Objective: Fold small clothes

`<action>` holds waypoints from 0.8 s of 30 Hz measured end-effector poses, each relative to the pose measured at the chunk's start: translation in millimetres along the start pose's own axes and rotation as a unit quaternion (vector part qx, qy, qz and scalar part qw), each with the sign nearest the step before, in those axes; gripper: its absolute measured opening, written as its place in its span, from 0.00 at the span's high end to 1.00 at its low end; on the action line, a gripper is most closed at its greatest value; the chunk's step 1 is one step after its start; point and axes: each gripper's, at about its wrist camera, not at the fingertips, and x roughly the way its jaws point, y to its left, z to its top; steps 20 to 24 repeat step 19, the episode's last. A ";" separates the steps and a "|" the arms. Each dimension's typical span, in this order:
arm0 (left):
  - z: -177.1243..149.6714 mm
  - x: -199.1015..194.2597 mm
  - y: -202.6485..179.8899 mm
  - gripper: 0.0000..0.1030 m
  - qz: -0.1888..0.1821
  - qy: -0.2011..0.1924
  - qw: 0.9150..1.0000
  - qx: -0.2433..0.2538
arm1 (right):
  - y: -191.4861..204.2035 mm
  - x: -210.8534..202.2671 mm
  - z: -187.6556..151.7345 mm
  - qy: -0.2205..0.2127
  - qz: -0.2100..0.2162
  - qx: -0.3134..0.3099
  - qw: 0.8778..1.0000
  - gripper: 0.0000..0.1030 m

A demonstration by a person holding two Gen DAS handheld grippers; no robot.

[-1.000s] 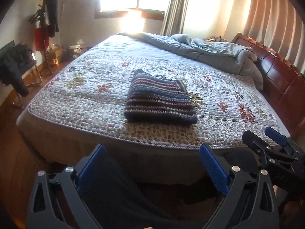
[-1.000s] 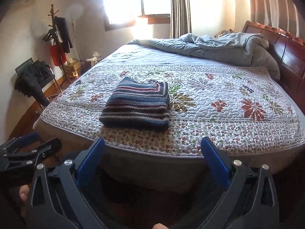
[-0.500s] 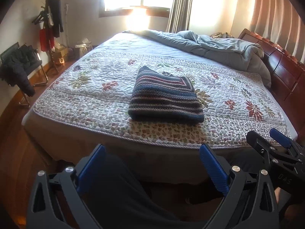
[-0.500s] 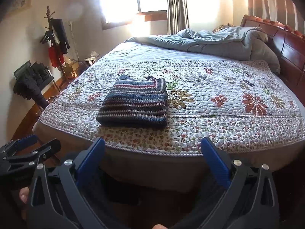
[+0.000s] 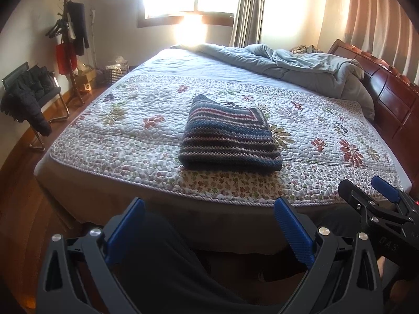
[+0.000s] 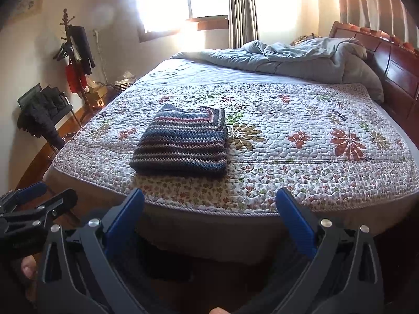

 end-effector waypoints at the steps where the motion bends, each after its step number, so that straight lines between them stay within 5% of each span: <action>1: 0.0 -0.5 -0.1 0.04 -0.001 -0.001 1.000 0.001 | 0.3 0.2 0.1 0.000 0.000 0.000 1.000 0.03; 24: 1.3 -9.6 -1.0 0.04 0.010 -0.007 1.000 0.012 | -0.8 -0.3 0.3 -0.002 0.000 -0.002 1.000 0.03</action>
